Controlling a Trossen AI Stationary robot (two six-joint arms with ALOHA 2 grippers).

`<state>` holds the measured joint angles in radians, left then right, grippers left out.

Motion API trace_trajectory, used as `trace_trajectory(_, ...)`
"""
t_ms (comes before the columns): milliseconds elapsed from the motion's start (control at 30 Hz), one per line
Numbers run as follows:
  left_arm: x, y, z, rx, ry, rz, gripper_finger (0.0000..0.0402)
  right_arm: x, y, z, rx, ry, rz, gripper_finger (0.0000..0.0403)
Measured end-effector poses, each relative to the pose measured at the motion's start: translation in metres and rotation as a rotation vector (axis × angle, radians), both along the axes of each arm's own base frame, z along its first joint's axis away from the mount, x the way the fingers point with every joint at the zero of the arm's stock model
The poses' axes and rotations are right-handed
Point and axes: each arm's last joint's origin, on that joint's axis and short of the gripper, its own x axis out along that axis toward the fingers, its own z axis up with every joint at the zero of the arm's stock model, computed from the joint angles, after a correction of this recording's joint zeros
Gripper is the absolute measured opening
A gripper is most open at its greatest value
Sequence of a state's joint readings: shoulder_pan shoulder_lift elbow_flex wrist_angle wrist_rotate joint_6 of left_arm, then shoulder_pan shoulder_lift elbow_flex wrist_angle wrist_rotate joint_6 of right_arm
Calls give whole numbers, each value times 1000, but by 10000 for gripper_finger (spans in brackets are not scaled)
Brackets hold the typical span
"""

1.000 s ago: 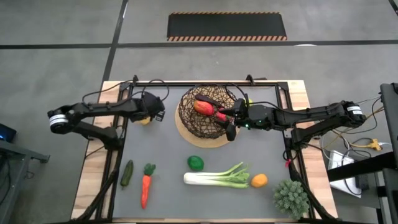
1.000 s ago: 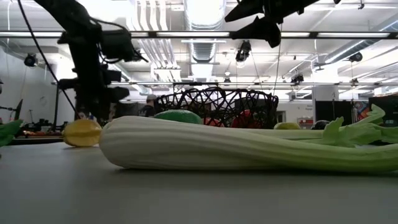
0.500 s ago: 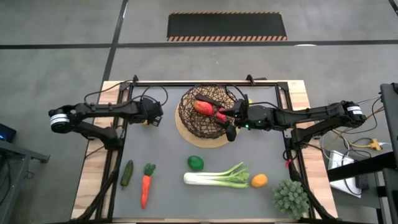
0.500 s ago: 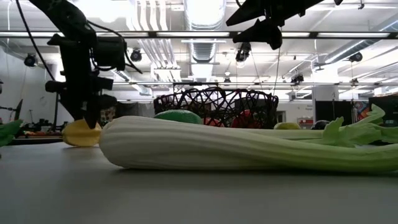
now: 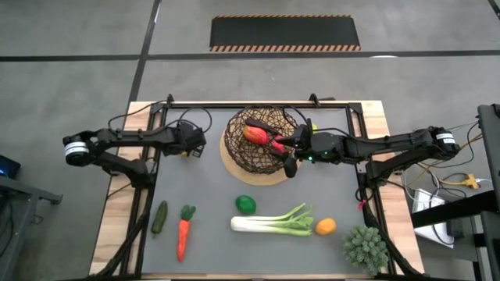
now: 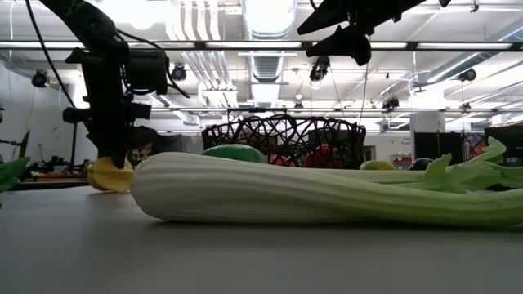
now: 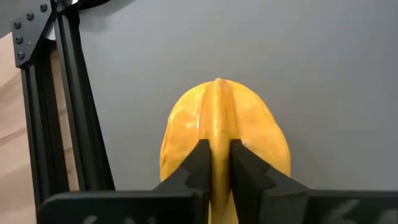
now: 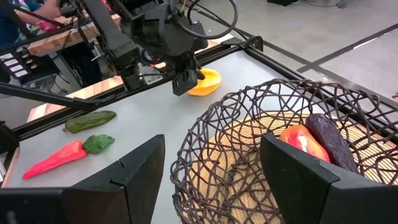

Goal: Build produce basket
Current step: Put the starfruit into the basket

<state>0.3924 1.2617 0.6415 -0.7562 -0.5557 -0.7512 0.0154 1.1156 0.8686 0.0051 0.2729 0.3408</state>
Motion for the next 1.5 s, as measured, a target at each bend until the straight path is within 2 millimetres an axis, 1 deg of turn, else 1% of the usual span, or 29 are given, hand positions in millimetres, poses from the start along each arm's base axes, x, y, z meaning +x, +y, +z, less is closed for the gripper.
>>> trace_trajectory(200, 3, -8, 5, 42, -19, -39, 14, -1, 0, -5, 0, 15, 0, 246)
trace_trajectory(333, 6, -16, 24, 152, -72, -74, 14, -1, 0, -7, -1, 20, 0, 246)
trace_trajectory(500, 6, -33, 50, 310, -173, -165, 14, 0, 0, -9, -18, 33, 6, 246)
trace_trajectory(633, 8, -52, 70, 428, -303, -302, 14, 8, 0, -17, -42, 54, 16, 251)
trace_trajectory(767, 13, -72, 84, 528, -426, -475, 14, 23, 1, -27, -76, 44, 43, 260)
trace_trajectory(933, 19, -98, 97, 630, -531, -684, 14, 41, 2, -34, -128, -37, 98, 272)
trace_trajectory(1033, 22, -112, 100, 670, -593, -815, 14, 49, 3, -34, -161, -113, 141, 277)
trace_trajectory(1167, 26, -128, 95, 685, -691, -1036, 13, 56, 4, -32, -228, -192, 163, 284)
trace_trajectory(1233, 26, -133, 92, 704, -747, -1106, 13, 59, 5, -30, -264, -229, 204, 286)
trace_trajectory(1367, 29, -136, 85, 733, -831, -1134, 13, 63, 8, -26, -300, -308, 298, 284)
trace_trajectory(1500, 32, -138, 77, 750, -890, -1128, 13, 64, 9, -23, -317, -335, 326, 280)
